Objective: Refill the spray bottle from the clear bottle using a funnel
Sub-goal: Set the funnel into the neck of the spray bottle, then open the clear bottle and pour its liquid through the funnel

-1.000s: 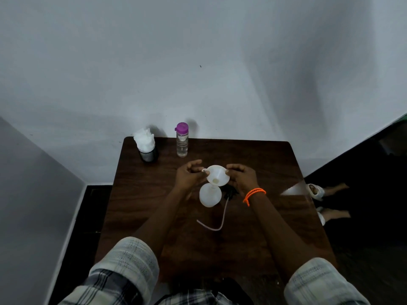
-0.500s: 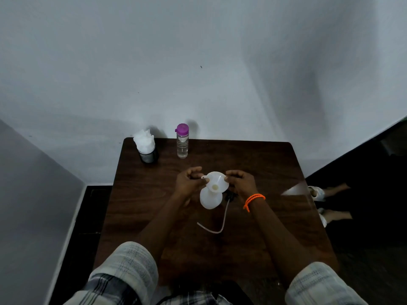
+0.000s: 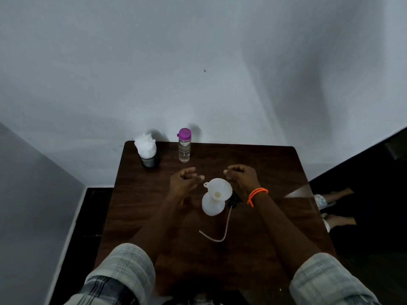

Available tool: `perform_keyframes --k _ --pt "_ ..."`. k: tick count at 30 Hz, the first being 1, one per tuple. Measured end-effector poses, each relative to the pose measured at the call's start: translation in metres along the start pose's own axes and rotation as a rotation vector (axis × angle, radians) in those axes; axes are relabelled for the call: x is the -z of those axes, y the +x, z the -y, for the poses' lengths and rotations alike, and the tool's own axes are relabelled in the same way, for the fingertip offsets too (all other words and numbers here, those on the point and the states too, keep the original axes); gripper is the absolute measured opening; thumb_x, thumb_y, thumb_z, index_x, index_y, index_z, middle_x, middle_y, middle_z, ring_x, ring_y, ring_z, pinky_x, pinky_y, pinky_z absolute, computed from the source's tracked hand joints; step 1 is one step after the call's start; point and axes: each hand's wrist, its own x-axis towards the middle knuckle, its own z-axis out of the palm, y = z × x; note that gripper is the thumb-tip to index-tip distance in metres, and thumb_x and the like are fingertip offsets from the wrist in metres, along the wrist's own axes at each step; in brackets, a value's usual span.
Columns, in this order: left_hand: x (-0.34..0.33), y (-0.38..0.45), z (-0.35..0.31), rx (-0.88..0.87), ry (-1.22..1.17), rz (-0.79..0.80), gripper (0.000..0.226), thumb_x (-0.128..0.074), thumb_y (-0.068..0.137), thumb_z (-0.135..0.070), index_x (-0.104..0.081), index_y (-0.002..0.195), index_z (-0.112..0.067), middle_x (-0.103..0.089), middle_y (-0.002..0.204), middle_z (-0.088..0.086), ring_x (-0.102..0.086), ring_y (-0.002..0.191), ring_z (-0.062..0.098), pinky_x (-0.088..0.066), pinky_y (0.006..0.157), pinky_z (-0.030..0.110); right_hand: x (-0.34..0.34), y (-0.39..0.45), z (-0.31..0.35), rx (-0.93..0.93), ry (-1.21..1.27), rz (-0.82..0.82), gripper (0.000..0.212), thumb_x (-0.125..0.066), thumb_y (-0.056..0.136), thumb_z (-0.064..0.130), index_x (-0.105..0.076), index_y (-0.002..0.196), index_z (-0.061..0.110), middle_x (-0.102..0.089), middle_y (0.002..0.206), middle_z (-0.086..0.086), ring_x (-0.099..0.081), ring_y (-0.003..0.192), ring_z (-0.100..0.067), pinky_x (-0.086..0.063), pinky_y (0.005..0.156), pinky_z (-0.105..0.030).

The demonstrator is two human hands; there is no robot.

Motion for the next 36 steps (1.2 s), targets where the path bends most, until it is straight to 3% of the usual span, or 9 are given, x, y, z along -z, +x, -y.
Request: perform_keyframes --k 3,6,9,13,18,23,27,32,36 --pt "0.005 0.013 -0.006 -0.032 0.045 -0.103 0.048 -0.092 0.067 -0.014 -0.071 0.11 -0.014 -0.074 0.101 0.011 -0.074 0.084 0.018 -0.059 0.067 0.026 -0.012 0.013 0.01 0.04 -0.147 0.001 0.022 -0.084 0.076 0.007 -0.072 0.095 0.005 -0.072 0.082 -0.017 -0.068 0.07 -0.023 -0.058 0.061 -0.034" --pt "0.013 0.033 -0.012 -0.066 0.144 -0.178 0.046 -0.093 0.065 -0.02 -0.072 0.106 -0.016 -0.076 0.097 0.006 -0.074 0.088 0.017 -0.06 0.073 0.027 -0.029 0.035 0.015 0.123 -0.356 0.018 0.023 -0.087 0.072 0.014 -0.074 0.091 0.011 -0.075 0.084 -0.013 -0.071 0.073 -0.022 -0.061 0.062 -0.036" --pt "0.02 0.054 -0.022 -0.101 0.228 -0.246 0.04 -0.091 0.067 -0.021 -0.072 0.102 -0.018 -0.075 0.094 -0.001 -0.071 0.084 0.01 -0.051 0.069 0.015 -0.051 0.059 0.022 0.22 -0.597 0.052 0.022 -0.089 0.068 0.02 -0.076 0.086 0.018 -0.072 0.081 0.003 -0.069 0.078 -0.015 -0.058 0.074 -0.03" --pt "0.026 0.089 -0.029 -0.172 0.346 -0.334 0.052 -0.09 0.068 -0.023 -0.069 0.115 -0.012 -0.073 0.101 0.0 -0.067 0.09 0.012 -0.051 0.083 0.022 -0.083 0.086 0.028 0.274 -0.745 0.151 0.036 -0.088 0.067 0.016 -0.076 0.101 0.013 -0.075 0.093 -0.005 -0.069 0.088 -0.017 -0.053 0.084 -0.026" --pt "0.029 0.13 -0.032 -0.325 0.424 -0.304 0.049 -0.088 0.068 -0.024 -0.069 0.113 -0.017 -0.075 0.106 -0.004 -0.069 0.1 0.011 -0.051 0.091 0.026 -0.118 0.116 0.029 0.339 -0.778 0.249 0.055 -0.089 0.066 0.013 -0.071 0.118 0.011 -0.074 0.11 -0.01 -0.07 0.102 -0.021 -0.054 0.095 -0.035" --pt "0.019 0.145 -0.039 -0.408 0.463 -0.228 0.044 -0.087 0.071 -0.024 -0.064 0.092 -0.055 -0.072 0.082 -0.023 -0.067 0.082 -0.007 -0.053 0.078 0.02 -0.137 0.122 0.029 0.343 -0.68 0.254 0.039 -0.077 0.066 0.018 -0.077 0.105 0.017 -0.077 0.103 -0.004 -0.07 0.095 -0.017 -0.053 0.086 -0.027" --pt "0.016 0.156 -0.037 -0.438 0.544 -0.251 0.031 -0.084 0.071 -0.031 -0.068 0.097 -0.027 -0.073 0.083 -0.007 -0.069 0.08 0.007 -0.056 0.074 0.032 -0.139 0.128 0.027 0.325 -0.695 0.244 0.035 -0.072 0.067 0.013 -0.077 0.101 0.016 -0.076 0.1 -0.006 -0.069 0.095 -0.021 -0.044 0.077 -0.022" --pt "0.011 0.152 -0.048 -0.459 0.584 -0.273 0.032 -0.086 0.069 -0.038 -0.071 0.096 -0.026 -0.073 0.083 -0.01 -0.07 0.08 0.005 -0.053 0.072 0.025 -0.131 0.123 0.027 0.376 -0.657 0.251 0.032 -0.073 0.071 0.011 -0.075 0.102 0.02 -0.076 0.097 0.0 -0.063 0.081 -0.006 -0.044 0.075 -0.018" --pt "-0.002 0.135 -0.068 -0.494 0.541 -0.301 0.033 -0.087 0.067 -0.047 -0.072 0.088 -0.027 -0.072 0.076 -0.013 -0.067 0.072 -0.004 -0.053 0.065 0.021 -0.118 0.114 0.035 0.412 -0.549 0.217 0.045 -0.085 0.068 0.014 -0.072 0.11 0.022 -0.076 0.098 0.008 -0.063 0.081 0.015 -0.042 0.072 -0.004"
